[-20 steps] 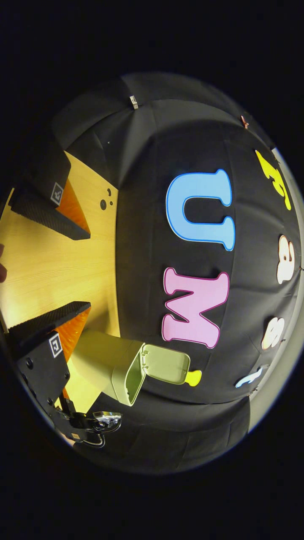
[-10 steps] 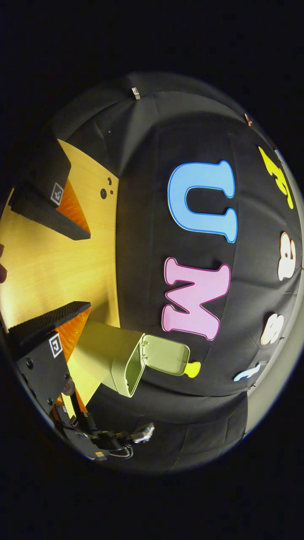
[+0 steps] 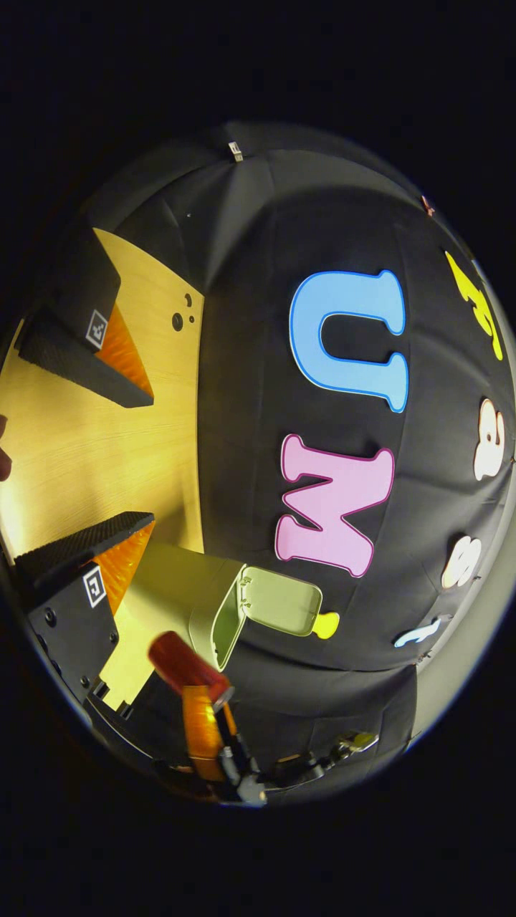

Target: Press the lid of the desktop garbage bin to open it, pick up the crumpled paper on the desktop and throw it into the bin, then pick up the pop can on the desktop and drop it into the bin, and finally close the garbage bin lid.

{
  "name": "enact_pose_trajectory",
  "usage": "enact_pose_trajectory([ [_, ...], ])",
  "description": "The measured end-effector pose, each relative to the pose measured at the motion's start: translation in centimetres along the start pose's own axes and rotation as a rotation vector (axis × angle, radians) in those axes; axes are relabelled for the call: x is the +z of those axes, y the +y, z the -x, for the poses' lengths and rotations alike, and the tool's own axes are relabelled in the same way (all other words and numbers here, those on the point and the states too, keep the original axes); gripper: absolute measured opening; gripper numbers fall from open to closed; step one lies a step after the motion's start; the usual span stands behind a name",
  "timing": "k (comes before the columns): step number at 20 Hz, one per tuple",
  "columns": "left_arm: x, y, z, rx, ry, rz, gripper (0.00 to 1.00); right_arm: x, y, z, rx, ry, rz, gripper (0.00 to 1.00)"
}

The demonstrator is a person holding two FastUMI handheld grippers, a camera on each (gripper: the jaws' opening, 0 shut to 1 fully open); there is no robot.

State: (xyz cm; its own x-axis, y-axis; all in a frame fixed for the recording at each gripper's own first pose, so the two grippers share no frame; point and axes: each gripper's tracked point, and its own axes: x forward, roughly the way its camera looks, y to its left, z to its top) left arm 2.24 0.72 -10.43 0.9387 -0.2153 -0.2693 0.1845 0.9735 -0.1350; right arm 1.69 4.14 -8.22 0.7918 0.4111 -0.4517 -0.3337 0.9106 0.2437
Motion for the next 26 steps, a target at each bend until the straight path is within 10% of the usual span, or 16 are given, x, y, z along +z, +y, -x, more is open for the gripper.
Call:
enact_pose_trajectory([
  [7, 0.1, -0.8, -0.2, 0.027, 0.006, 0.013, 0.94, 5.8, -7.2, -2.2, -0.103, -0.082, -0.011, 0.82],
  [26, 0.3, -2.3, 0.2, 0.148, 0.013, 0.041, 0.94, -1.6, -15.3, -11.5, -0.132, 0.181, -0.109, 0.82],
])
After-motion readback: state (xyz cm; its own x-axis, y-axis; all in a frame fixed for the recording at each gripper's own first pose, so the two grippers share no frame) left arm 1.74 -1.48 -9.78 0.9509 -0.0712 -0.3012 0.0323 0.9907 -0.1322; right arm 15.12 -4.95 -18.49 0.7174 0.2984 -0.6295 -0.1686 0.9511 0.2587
